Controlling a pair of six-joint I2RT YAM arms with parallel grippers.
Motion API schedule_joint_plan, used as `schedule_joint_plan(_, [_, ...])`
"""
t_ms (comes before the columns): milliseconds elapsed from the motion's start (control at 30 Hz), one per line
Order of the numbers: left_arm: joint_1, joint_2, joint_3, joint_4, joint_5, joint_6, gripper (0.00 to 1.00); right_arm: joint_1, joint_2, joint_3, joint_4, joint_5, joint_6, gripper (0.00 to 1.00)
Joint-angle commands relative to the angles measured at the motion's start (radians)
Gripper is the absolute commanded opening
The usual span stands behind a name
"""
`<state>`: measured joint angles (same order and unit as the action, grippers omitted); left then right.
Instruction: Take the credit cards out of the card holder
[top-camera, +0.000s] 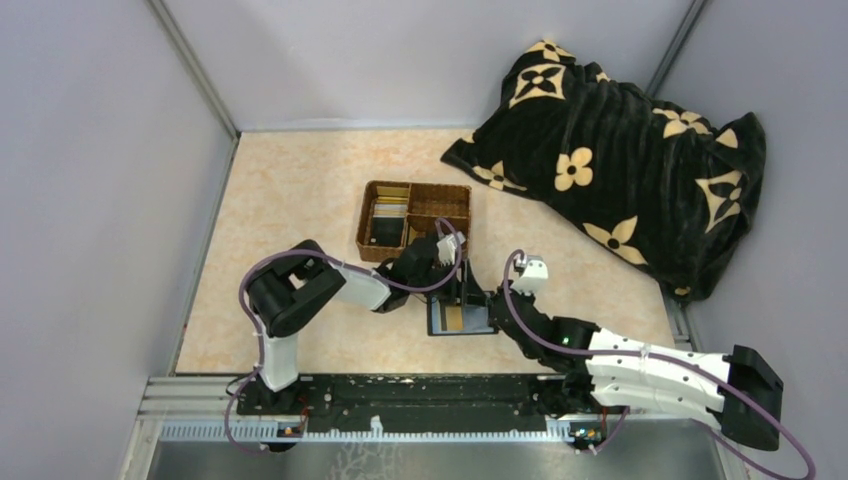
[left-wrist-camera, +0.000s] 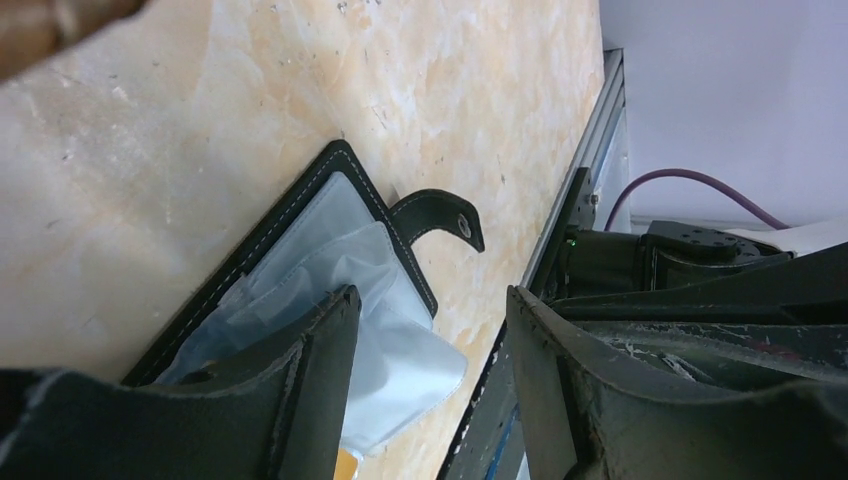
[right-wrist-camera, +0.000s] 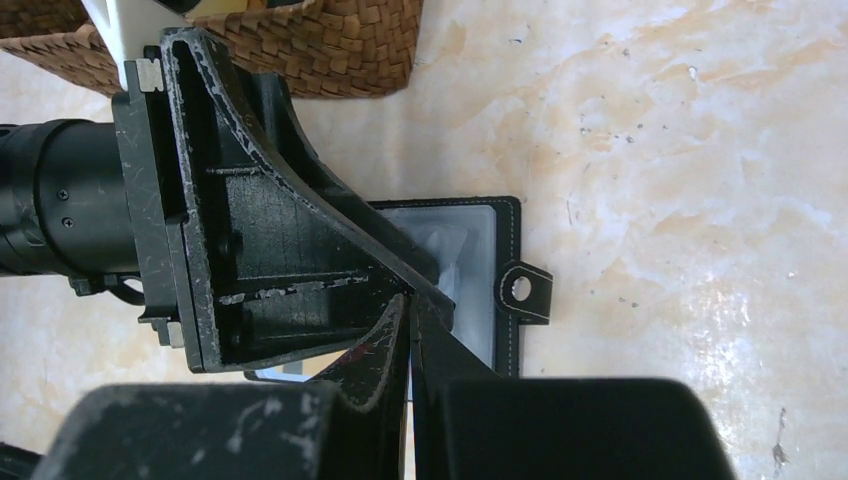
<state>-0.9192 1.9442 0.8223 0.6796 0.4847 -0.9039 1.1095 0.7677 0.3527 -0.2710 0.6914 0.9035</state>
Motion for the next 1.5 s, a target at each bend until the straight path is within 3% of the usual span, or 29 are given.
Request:
schedule_joint_plan(0, [-0.007,-0.103,-0.008,-0.027,-0.008,0.032,0.63,0.0,0.0,0.003,0.101,-0.029,-0.053,0.0])
schedule_joint_plan(333, [0.012,-0.201,-0.011,-0.101,-0.09,0.094,0.62,0.0,-0.032,-0.013,0.203,-0.053,-0.128,0.0])
schedule_joint_plan(633, [0.104,-0.318,-0.218,-0.077,-0.174,0.062,0.61,-0.009,0.047,-0.021,0.312,-0.057,-0.124,0.0])
schedule_joint_plan(733, [0.111,-0.354,-0.278,-0.057,-0.179,0.042,0.61,-0.052,0.093,-0.04,0.399,-0.173,-0.134,0.0])
schedule_joint_plan(900, [0.111,-0.391,-0.327,-0.014,-0.176,0.024,0.6,-0.248,0.174,-0.094,0.588,-0.527,-0.126,0.0])
schedule_joint_plan(1067, [0.111,-0.389,-0.33,-0.01,-0.168,0.022,0.6,-0.291,0.256,-0.03,0.53,-0.589,-0.195,0.0])
schedule_joint_plan(1267, [0.111,-0.371,-0.341,0.001,-0.16,0.01,0.6,-0.307,0.39,-0.033,0.62,-0.729,-0.154,0.03])
schedule_joint_plan(1467, [0.111,-0.358,-0.328,-0.026,-0.15,0.03,0.6,-0.31,0.386,-0.046,0.614,-0.717,-0.143,0.03])
